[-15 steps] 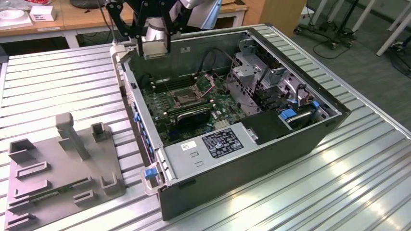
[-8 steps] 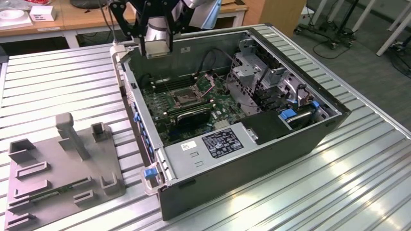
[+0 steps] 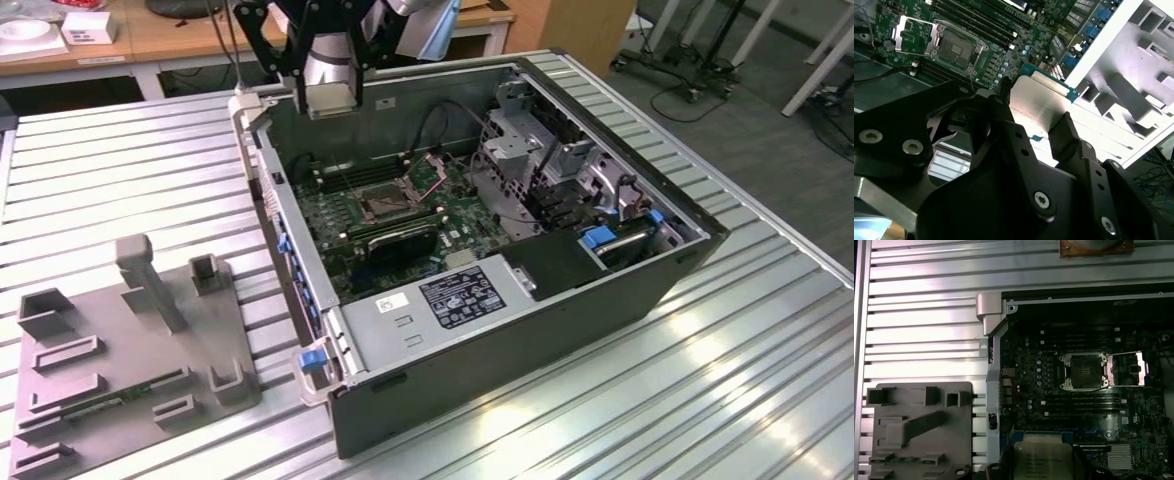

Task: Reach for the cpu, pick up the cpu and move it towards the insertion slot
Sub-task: 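Pick up the cpu and move it towards the insertion slot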

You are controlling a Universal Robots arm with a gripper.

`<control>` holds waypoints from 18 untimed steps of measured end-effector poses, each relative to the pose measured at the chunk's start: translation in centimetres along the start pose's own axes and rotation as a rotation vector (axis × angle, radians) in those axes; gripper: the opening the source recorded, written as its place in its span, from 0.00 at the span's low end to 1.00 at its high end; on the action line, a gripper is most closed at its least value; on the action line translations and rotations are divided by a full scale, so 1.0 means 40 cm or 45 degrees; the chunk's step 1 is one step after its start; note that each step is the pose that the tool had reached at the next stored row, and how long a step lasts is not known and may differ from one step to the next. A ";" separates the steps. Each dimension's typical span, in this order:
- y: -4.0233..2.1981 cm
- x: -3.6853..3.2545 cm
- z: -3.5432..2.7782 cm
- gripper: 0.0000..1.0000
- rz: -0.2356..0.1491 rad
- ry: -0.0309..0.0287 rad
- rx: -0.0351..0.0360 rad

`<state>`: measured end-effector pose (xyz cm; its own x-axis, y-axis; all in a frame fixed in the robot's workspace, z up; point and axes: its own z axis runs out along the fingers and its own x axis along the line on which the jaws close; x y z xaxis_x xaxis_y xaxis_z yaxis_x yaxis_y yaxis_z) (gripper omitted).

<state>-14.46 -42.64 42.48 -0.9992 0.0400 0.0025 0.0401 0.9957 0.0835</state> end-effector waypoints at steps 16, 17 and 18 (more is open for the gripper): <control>0.010 -0.052 0.002 0.54 0.000 -0.0001 -0.0004; 0.011 -0.055 0.002 0.54 0.000 -0.0001 -0.0005; 0.011 -0.058 0.003 0.54 0.000 -0.0001 -0.0006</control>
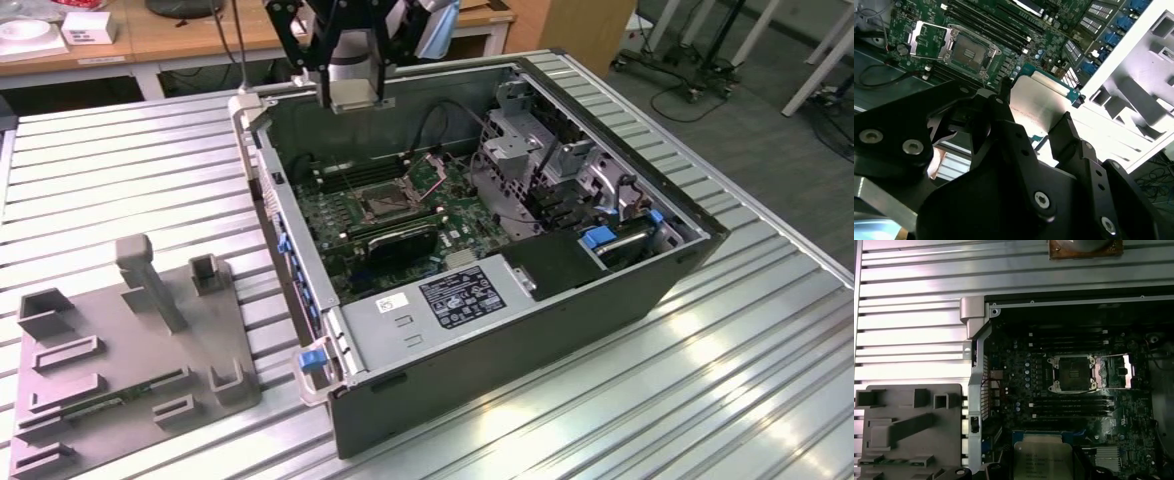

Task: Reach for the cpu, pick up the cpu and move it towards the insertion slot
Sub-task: 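Pick up the cpu and move it towards the insertion slot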

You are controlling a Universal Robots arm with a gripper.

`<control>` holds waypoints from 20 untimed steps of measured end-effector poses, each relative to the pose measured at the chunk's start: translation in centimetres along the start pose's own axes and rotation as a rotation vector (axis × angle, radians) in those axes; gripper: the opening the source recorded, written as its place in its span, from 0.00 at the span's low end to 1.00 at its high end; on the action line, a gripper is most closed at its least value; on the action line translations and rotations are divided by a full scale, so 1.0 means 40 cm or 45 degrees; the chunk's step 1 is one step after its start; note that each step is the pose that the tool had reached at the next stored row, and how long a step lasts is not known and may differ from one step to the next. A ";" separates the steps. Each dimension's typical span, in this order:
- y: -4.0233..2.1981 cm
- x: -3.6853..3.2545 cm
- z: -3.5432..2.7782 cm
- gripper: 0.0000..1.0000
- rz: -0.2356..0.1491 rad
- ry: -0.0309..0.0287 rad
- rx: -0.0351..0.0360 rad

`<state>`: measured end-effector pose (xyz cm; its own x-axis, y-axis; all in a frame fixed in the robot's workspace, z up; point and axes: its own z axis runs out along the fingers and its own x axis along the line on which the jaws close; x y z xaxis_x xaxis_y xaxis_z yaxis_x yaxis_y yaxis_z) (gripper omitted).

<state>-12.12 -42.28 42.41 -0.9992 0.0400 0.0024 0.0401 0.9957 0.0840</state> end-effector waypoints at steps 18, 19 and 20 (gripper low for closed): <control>0.022 -0.019 0.004 0.54 0.000 -0.0002 -0.0001; 0.027 -0.023 0.005 0.54 0.000 -0.0001 -0.0001; 0.032 -0.028 0.006 0.54 0.000 0.0000 -0.0001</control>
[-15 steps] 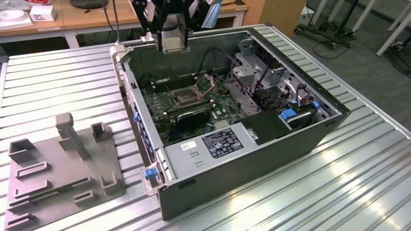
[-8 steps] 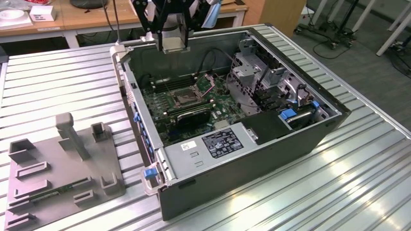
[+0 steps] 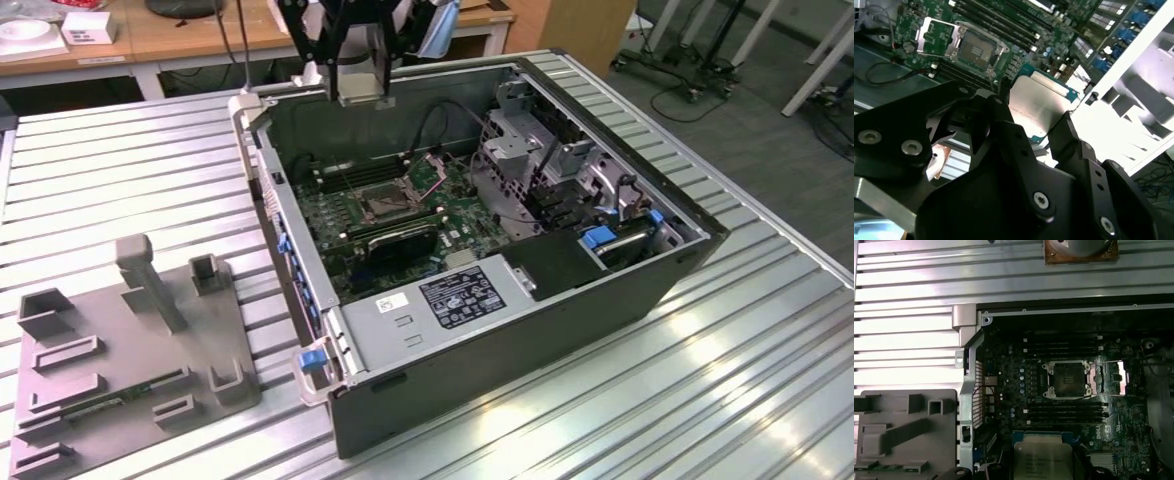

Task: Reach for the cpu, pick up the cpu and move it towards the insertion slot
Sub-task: 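Pick up the cpu and move it towards the insertion slot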

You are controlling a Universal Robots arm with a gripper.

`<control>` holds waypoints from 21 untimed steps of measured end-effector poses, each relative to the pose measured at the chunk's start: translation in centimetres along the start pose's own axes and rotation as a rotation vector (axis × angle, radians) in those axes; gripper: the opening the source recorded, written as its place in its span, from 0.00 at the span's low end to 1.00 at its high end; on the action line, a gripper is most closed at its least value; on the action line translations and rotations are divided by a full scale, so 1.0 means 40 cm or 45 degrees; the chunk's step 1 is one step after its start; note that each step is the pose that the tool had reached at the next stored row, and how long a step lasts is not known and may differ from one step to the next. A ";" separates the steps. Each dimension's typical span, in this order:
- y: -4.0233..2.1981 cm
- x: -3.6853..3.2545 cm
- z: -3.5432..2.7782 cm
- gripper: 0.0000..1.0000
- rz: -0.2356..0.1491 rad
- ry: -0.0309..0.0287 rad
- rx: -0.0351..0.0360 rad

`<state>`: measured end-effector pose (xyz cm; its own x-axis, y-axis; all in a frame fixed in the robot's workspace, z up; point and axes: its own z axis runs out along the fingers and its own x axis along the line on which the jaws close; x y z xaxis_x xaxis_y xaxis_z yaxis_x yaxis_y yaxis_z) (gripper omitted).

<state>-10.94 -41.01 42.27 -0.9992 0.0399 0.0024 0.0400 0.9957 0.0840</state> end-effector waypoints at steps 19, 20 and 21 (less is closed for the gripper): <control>0.078 -0.101 0.018 0.54 0.000 -0.0017 -0.0003; 0.082 -0.103 0.018 0.54 0.000 -0.0020 -0.0003; 0.086 -0.106 0.019 0.54 0.000 -0.0022 -0.0003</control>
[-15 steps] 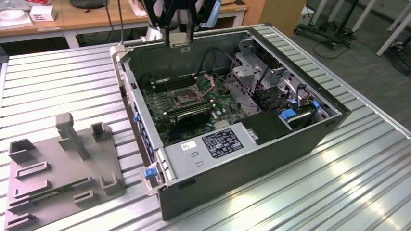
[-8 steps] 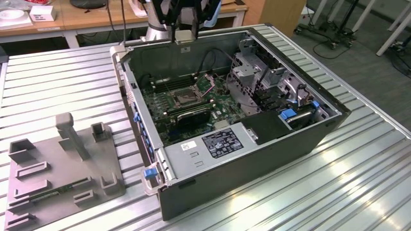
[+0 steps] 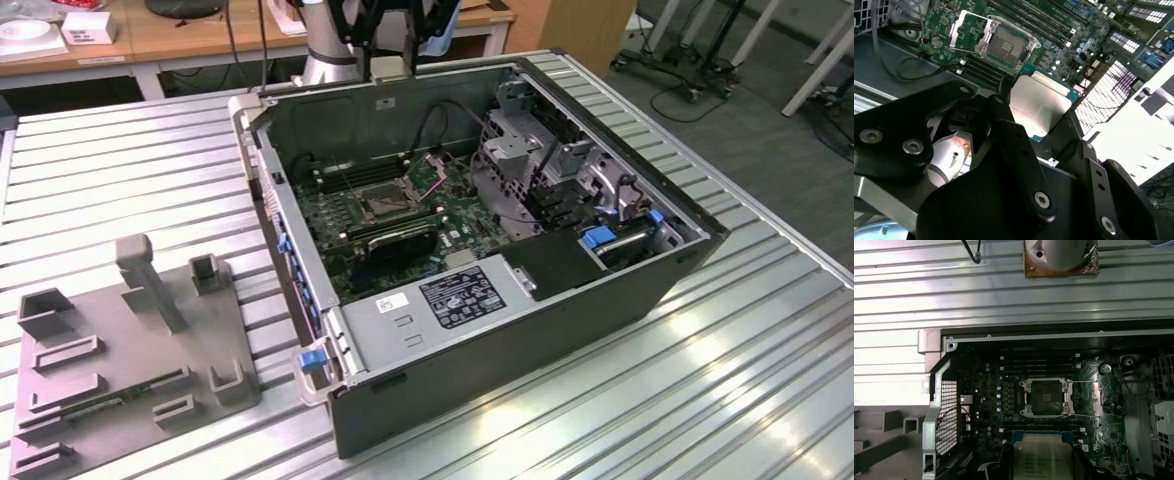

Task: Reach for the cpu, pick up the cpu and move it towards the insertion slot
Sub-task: 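Pick up the cpu and move it towards the insertion slot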

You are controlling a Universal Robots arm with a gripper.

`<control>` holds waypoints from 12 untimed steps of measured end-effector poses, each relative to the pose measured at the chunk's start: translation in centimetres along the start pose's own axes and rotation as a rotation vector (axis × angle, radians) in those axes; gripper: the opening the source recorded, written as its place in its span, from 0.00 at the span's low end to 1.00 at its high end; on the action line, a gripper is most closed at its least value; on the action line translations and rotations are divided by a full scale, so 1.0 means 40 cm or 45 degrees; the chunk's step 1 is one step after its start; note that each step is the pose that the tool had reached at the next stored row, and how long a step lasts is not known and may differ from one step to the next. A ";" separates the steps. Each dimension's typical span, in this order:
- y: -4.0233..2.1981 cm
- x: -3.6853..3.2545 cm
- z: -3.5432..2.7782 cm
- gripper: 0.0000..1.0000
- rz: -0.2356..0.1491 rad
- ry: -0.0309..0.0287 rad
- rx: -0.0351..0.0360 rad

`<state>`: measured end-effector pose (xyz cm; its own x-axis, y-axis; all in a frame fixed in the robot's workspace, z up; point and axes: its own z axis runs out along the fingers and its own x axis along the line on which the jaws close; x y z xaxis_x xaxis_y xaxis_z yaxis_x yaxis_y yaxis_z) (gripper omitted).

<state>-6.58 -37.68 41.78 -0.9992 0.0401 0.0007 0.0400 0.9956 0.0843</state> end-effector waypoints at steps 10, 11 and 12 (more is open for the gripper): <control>0.025 -0.016 0.007 0.54 0.000 -0.0008 0.0000; 0.025 -0.017 0.007 0.54 0.000 -0.0008 -0.0001; 0.025 -0.017 0.007 0.54 0.000 -0.0008 0.0000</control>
<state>-5.86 -36.68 41.58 -0.9992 0.0400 0.0001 0.0399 0.9956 0.0843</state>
